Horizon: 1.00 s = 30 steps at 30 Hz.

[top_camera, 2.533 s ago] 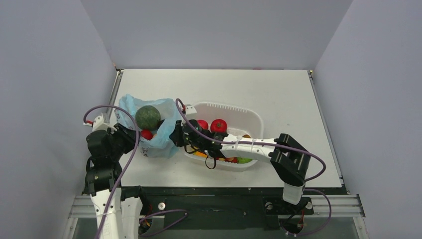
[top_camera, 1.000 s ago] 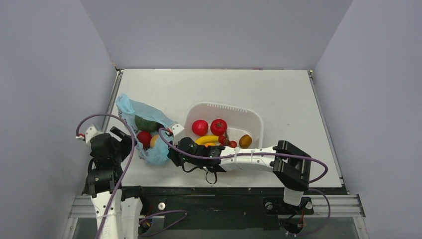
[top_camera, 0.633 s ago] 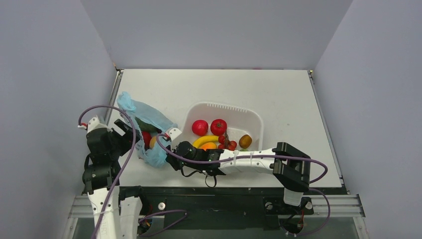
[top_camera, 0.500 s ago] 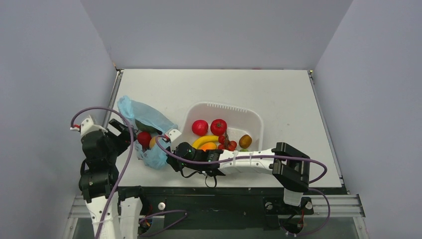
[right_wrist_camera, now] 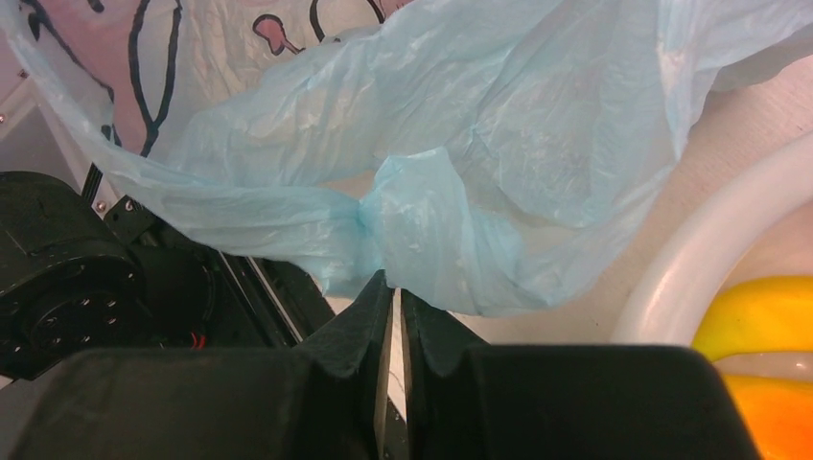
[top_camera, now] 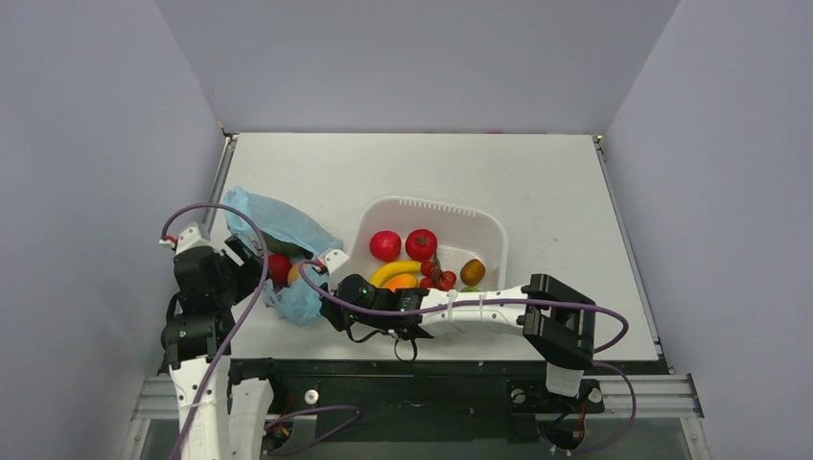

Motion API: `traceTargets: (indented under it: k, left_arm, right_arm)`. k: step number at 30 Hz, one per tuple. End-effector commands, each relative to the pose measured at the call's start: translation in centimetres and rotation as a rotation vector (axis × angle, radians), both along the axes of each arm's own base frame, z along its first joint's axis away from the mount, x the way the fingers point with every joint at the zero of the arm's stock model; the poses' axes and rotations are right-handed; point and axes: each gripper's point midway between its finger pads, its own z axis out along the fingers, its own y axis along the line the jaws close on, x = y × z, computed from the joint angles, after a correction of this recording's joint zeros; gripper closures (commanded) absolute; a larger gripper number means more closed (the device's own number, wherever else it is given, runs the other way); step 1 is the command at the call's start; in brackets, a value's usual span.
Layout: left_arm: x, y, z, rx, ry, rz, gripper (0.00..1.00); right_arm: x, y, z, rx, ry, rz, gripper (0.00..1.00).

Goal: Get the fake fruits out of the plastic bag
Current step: Adjust the plastic bag at the center of the board.

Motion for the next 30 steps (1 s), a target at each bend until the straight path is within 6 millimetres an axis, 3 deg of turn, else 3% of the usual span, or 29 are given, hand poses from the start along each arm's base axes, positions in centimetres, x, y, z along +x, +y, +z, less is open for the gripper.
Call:
traceTargets:
  k: [1, 2, 4, 6, 8, 17, 20, 22, 26, 30]
  left_arm:
    - [1.5, -1.2, 1.0, 0.013, -0.062, -0.109, 0.37]
    - [1.7, -1.7, 0.9, 0.001, -0.069, -0.141, 0.54]
    - [2.0, -2.1, 0.9, -0.002, -0.077, -0.168, 0.75]
    - [2.2, -2.1, 0.7, -0.001, -0.081, -0.175, 0.90]
    - [2.2, -2.2, 0.7, -0.004, -0.084, -0.180, 1.00]
    - [2.1, -3.1, 1.1, -0.011, -0.124, -0.224, 1.00]
    - [1.9, -3.2, 1.5, -0.008, -0.142, -0.229, 1.00]
    - [1.8, -3.3, 1.7, -0.005, -0.156, -0.232, 1.00]
    - [1.7, -3.2, 2.0, 0.002, -0.172, -0.227, 1.00]
    - [1.7, -3.5, 2.2, 0.000, -0.183, -0.245, 1.00]
  right_arm:
    - [-0.3, 0.9, 1.2, 0.048, -0.013, -0.006, 0.93]
    - [-0.1, 0.8, 1.3, 0.044, -0.019, -0.008, 0.91]
    - [0.2, 0.5, 1.9, 0.037, -0.034, -0.020, 0.87]
    - [0.6, 0.1, 2.9, 0.037, -0.054, -0.037, 0.81]
    - [1.1, -0.5, 4.3, 0.051, -0.071, -0.061, 0.74]
    - [1.7, -1.6, 14.0, 0.214, -0.134, -0.072, 0.56]
    - [2.9, -0.8, 17.0, 0.297, -0.132, -0.074, 0.54]
    - [4.4, 0.2, 18.0, 0.337, -0.123, -0.093, 0.56]
    - [6.5, 3.6, 17.5, 0.376, -0.086, -0.093, 0.62]
    - [7.5, 6.6, 14.9, 0.336, -0.058, -0.066, 0.70]
